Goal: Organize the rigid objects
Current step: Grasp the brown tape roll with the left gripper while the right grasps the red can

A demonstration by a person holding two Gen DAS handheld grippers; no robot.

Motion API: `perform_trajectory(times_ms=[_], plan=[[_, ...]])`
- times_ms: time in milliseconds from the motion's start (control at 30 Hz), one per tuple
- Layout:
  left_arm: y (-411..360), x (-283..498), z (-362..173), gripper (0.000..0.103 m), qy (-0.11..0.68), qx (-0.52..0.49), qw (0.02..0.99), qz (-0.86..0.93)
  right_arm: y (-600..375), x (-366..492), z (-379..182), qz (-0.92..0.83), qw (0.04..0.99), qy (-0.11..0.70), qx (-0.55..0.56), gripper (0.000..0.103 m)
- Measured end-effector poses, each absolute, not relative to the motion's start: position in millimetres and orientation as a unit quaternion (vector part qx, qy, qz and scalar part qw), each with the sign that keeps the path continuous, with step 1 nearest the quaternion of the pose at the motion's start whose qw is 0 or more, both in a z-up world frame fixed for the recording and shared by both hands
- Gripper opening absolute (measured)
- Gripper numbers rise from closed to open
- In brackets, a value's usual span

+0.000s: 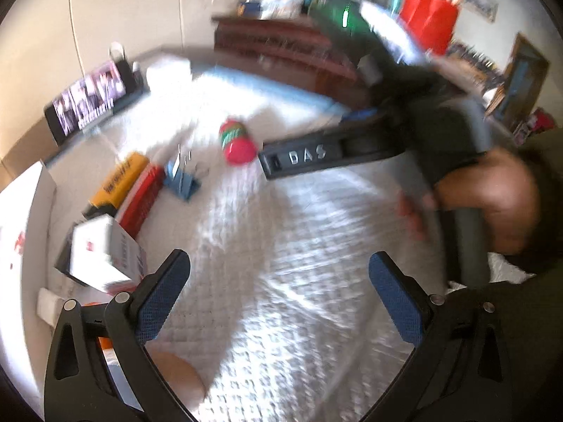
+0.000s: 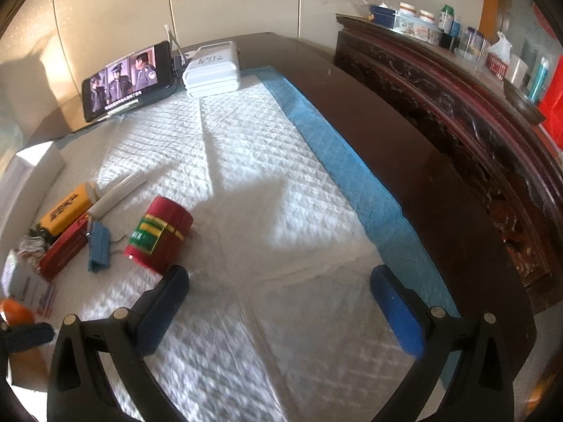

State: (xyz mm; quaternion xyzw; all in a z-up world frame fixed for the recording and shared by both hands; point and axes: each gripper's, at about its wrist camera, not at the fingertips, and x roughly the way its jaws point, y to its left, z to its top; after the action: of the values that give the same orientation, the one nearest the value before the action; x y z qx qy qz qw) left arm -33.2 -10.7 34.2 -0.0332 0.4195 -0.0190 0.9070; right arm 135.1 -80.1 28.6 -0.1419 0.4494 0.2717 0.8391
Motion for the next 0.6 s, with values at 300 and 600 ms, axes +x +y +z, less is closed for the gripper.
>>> perform_trajectory(times_ms=[300,600], plan=[[45,-103,81,0.103,0.363,-0.118,0.921,0.078,-74,122,82,0.331,0.836,0.399,-0.18,0.103],[55,-130,60,0.103,0.398,-0.112,0.897,0.156,-53,128,61,0.391,0.794,0.428,-0.182,0.103]])
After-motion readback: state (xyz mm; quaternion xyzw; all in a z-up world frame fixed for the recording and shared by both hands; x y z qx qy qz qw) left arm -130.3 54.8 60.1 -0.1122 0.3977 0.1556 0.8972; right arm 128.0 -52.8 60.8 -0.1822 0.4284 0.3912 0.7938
